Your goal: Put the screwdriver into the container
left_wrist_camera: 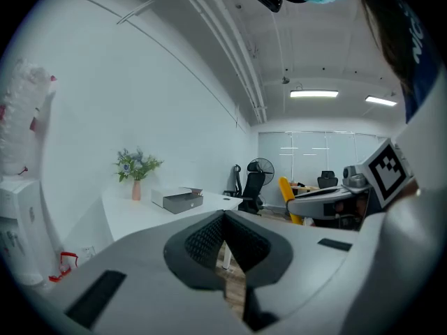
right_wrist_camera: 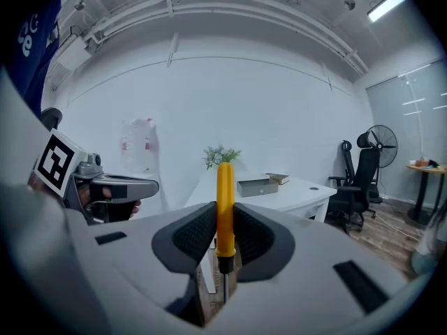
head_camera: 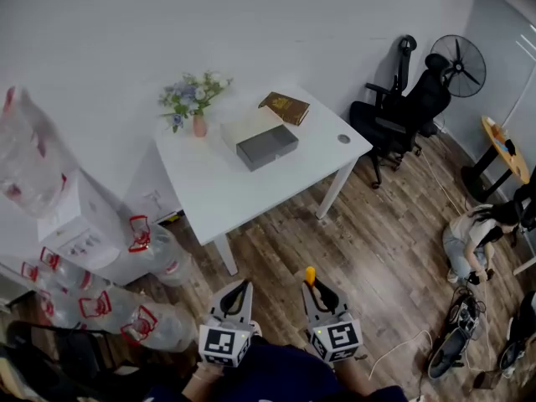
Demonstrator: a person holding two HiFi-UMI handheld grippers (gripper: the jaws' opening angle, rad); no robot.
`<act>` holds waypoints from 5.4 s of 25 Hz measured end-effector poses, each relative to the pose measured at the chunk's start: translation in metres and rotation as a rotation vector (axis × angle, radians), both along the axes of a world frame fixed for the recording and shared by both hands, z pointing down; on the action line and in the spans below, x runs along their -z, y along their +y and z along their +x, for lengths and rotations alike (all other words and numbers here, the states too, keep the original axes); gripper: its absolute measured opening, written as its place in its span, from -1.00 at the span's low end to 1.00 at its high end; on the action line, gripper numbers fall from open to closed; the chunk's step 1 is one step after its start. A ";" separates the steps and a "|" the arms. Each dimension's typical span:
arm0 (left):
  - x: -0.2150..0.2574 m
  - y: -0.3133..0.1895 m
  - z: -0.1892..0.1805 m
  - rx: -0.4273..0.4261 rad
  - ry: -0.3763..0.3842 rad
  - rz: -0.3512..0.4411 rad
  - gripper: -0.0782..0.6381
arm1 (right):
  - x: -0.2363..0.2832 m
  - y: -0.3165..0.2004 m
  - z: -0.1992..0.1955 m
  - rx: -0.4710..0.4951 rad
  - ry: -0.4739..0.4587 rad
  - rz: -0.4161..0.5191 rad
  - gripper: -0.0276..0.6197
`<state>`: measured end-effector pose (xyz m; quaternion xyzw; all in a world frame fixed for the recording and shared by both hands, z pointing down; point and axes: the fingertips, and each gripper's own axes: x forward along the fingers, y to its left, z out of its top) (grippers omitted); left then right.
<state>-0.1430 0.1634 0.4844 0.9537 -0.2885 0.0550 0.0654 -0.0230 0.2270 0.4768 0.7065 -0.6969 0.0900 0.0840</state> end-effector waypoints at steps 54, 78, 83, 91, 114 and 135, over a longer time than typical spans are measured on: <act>0.001 -0.265 0.232 0.245 -0.054 -0.029 -0.73 | -0.020 -0.309 0.233 0.330 0.071 -0.051 -0.64; 0.010 -0.358 0.188 0.365 -0.014 -0.041 -0.73 | 0.010 -0.475 0.209 0.555 0.351 -0.018 -0.64; 0.006 -0.366 0.168 0.419 -0.003 -0.051 -0.73 | -0.006 -0.503 0.192 0.640 0.378 -0.063 -0.64; -0.005 -0.375 0.138 0.497 -0.022 -0.054 -0.73 | -0.039 -0.530 0.173 0.781 0.487 -0.150 -0.64; -0.025 -0.390 0.095 0.600 -0.064 -0.133 -0.73 | -0.159 -0.544 0.150 1.099 0.560 -0.585 -0.64; -0.041 -0.402 0.099 0.558 -0.098 -0.188 -0.73 | -0.186 -0.555 0.154 1.052 0.511 -0.725 -0.55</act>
